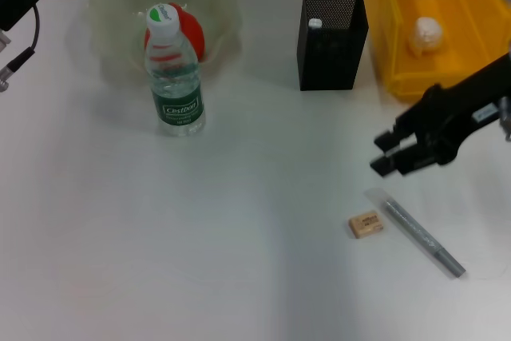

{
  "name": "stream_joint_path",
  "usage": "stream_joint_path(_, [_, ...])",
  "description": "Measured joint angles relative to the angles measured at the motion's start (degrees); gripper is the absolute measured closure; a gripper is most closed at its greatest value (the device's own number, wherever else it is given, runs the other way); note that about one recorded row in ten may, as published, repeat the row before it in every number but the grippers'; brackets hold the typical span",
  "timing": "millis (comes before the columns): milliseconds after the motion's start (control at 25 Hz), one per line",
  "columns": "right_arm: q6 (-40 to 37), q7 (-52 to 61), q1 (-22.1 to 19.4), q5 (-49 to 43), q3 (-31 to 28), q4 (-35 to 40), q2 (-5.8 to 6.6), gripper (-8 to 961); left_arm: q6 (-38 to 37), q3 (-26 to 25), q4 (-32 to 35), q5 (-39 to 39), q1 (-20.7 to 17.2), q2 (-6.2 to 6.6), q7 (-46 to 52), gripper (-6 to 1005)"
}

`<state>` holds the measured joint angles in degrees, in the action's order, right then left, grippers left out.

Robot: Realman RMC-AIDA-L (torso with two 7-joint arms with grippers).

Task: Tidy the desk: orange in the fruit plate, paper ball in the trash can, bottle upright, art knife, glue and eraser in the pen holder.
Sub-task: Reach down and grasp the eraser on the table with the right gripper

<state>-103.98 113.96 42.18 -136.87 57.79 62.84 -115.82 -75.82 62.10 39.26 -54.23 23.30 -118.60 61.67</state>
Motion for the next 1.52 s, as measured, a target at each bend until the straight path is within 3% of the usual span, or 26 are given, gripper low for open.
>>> stream_joint_path(240, [1.7,-1.2,2.6,-6.9,8.0,-0.1,-2.42,534,-1.0,0.3,0.0,0.1,0.3,-0.24,1.4,268])
stream_joint_path(360, [3.2,-2.4,2.9,-9.0,11.9,-0.4,-3.05,512,-1.4,0.3,-0.3,0.3,0.3,-0.3,1.5,268])
stream_joint_path(600, [7.2,-2.6,2.3,-10.4,21.9,-0.4,-3.4,307,-2.0,0.5,-0.7,1.6,-0.6,-0.41,1.5,268])
stream_joint_path(1160, [14.0,-2.6,2.6,-10.1,34.5,-1.3,-3.67,317,-2.2,0.5,-1.4,2.5,-0.9,-0.41,1.0,271])
stream_joint_path(1360, [15.3,-2.4,3.0,-9.8,36.0,-1.9,-3.77,324,-1.8,0.5,-1.4,2.5,-1.0,-0.33,0.9,271])
stream_joint_path(1520, [15.3,-2.4,3.1,-9.0,36.4,-1.9,-3.8,389,-1.7,0.3,-1.4,2.6,-1.0,-0.25,0.9,271])
